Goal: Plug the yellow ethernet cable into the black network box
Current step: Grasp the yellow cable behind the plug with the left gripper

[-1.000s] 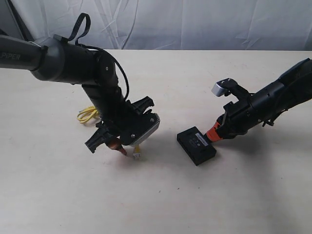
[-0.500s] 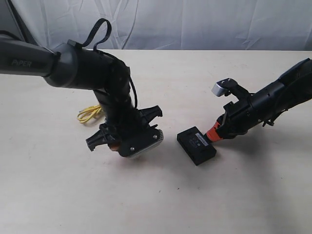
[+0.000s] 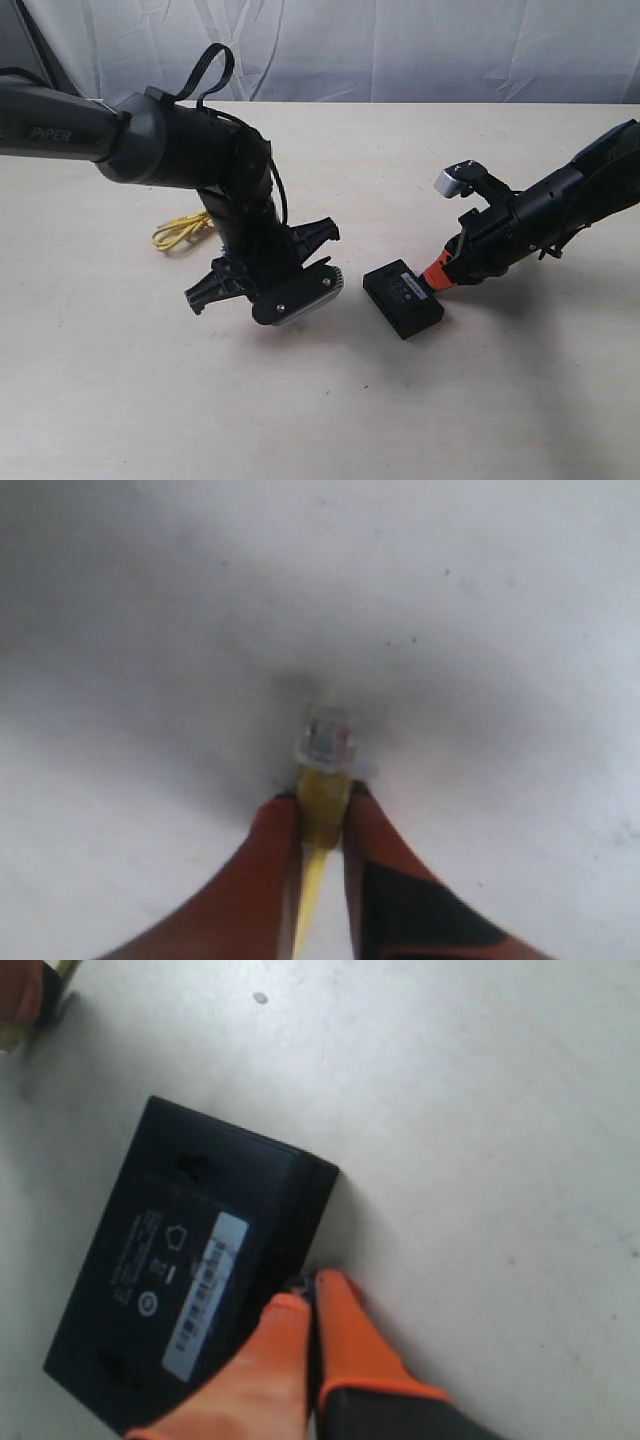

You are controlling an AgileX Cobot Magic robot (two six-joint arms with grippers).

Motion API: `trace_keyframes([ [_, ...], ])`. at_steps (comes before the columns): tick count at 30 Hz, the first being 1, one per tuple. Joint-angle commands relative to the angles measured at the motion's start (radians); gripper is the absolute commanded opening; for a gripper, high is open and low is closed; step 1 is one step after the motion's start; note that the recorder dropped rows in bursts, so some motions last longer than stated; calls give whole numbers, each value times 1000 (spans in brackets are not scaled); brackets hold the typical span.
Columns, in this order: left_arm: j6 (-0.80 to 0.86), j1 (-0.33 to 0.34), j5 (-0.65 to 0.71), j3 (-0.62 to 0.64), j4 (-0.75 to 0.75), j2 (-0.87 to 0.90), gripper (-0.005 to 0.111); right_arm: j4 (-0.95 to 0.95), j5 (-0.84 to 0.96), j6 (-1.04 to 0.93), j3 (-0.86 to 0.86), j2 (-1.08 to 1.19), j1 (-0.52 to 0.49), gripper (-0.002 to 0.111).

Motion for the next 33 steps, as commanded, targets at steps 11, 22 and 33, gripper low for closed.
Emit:
trace_keyframes([
  [11,-664,-23,118,-62,-5,-69,0,-6,-35,-7,-2,7,-1,-1],
  [22,-1426,-64,150,-98,178,-69,0,1,-35,-7,-2,7,-1,-1],
  [33,-1783,-158,178,-98,373,-60,0,9,-35,-5,-2,7,-1,-1],
])
